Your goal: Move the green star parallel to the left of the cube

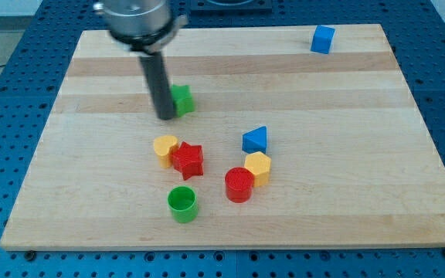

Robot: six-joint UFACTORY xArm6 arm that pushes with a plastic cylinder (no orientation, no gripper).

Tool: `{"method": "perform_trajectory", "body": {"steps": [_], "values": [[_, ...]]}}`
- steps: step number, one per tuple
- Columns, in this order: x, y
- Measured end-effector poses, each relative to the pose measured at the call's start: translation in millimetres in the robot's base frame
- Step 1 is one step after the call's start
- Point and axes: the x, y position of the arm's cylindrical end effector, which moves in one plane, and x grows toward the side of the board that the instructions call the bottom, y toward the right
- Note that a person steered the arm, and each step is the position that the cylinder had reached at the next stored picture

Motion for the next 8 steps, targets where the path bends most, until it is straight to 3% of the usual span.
{"method": "perform_trajectory", "body": {"steps": [1,3,4,5,7,8], "values": [[-37.5,45.8],[-103.9,63.2],[-84.3,14.2],[-99.2,1.3],[-126.8,70.3],[-128.5,16.6]]}}
